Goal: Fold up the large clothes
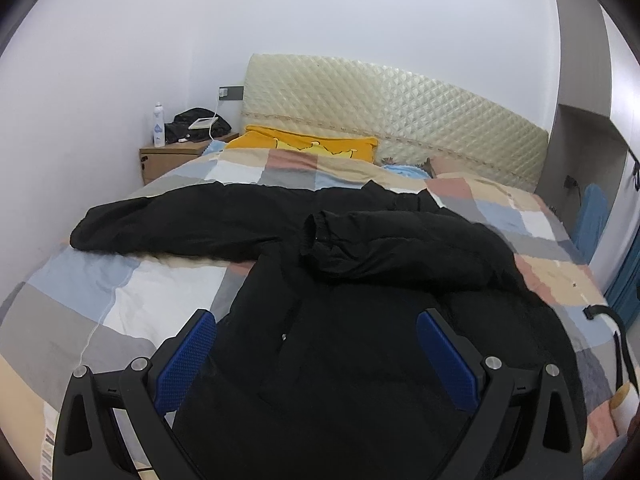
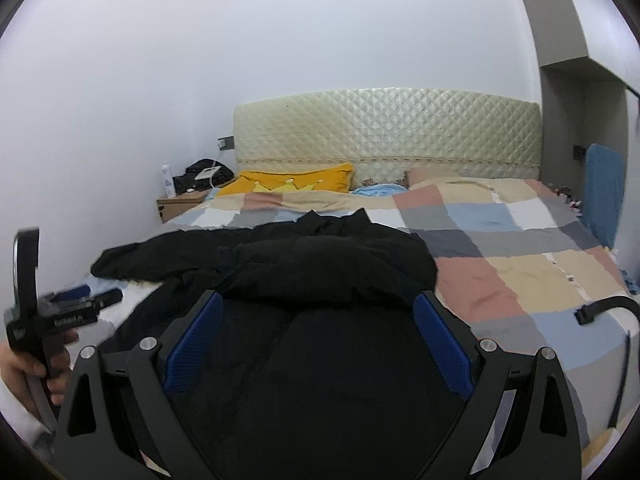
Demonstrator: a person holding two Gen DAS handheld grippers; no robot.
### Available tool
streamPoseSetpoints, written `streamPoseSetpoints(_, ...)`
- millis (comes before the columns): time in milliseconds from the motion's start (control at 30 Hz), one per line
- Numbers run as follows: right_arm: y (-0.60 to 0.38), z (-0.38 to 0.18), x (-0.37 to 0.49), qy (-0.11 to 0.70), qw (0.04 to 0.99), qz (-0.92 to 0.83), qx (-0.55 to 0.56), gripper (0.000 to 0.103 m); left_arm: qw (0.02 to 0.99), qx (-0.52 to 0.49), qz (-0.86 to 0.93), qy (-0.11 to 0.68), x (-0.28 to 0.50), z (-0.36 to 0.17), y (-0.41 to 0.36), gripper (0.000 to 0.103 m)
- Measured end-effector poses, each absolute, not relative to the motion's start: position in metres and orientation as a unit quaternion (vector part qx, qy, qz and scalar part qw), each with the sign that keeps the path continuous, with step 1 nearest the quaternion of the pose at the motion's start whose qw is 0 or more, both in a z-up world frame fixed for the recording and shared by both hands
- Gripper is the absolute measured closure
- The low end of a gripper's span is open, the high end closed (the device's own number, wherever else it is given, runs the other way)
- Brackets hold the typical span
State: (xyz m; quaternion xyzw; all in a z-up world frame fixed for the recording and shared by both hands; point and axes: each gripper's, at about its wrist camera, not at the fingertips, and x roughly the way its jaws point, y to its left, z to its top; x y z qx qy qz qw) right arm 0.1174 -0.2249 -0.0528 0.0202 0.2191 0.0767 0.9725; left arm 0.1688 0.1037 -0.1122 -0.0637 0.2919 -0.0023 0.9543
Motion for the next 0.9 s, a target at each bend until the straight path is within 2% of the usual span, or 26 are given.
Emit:
streamPoseSetpoints(167, -0.220, -0.071, 0.099, 0.239, 0.968, 0.080, 0.013, 0.006, 0.955, -0.068, -0.018, 0.287, 0.164, -0.110, 0.098, 0.001)
streamPoseSetpoints(567, -0.229, -0.077, 0.067, 0.229, 0.971, 0.072, 0.004, 0.005, 0.955, -0.067, -0.030, 0.286, 0.162, -0.109, 0.089, 0.001)
streamPoseSetpoints(900, -0.228, -0.085, 0.076, 0.249, 0.967, 0.057, 0.002, 0.002, 0.951, -0.072, -0.036, 0.298, 0.168, -0.112, 0.089, 0.001)
